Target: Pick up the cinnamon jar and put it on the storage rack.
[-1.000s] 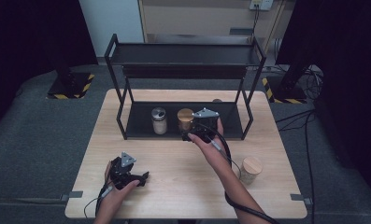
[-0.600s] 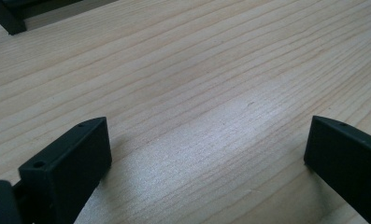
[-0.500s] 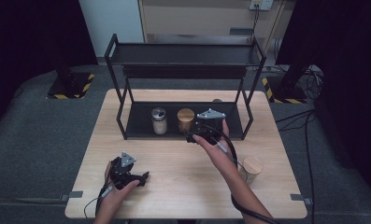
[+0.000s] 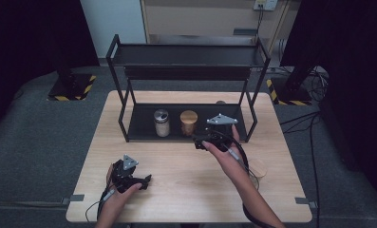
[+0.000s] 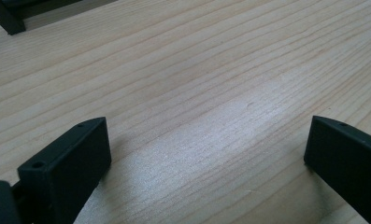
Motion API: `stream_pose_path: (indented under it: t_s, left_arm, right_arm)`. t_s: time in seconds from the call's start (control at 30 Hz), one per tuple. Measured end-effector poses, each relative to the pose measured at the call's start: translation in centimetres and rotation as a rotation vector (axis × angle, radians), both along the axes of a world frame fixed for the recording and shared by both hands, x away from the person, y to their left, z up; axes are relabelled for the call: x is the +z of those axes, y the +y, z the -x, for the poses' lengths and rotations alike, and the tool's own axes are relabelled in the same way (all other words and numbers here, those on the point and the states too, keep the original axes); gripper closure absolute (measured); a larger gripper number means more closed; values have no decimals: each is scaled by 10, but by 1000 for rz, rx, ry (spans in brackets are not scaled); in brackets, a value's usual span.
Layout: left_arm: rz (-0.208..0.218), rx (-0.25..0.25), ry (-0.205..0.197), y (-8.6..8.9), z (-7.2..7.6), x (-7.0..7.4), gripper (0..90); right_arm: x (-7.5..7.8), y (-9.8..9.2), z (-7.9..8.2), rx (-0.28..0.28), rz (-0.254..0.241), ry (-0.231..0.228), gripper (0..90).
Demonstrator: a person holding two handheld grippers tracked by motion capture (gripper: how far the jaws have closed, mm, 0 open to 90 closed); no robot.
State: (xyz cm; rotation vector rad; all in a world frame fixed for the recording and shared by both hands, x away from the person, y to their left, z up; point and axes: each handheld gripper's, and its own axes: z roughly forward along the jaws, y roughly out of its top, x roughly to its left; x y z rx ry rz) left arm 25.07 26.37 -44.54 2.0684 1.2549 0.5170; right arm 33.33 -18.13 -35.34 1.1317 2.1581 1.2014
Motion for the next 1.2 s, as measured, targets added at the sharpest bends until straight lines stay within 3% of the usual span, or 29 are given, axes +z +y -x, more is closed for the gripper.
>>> stream_pose_path:
  t_s: [1.2]
  left_arm:
    - [-1, 1, -1, 0, 0, 0, 0]
  right_arm:
    - [15, -50, 37, -55, 12, -12, 36]
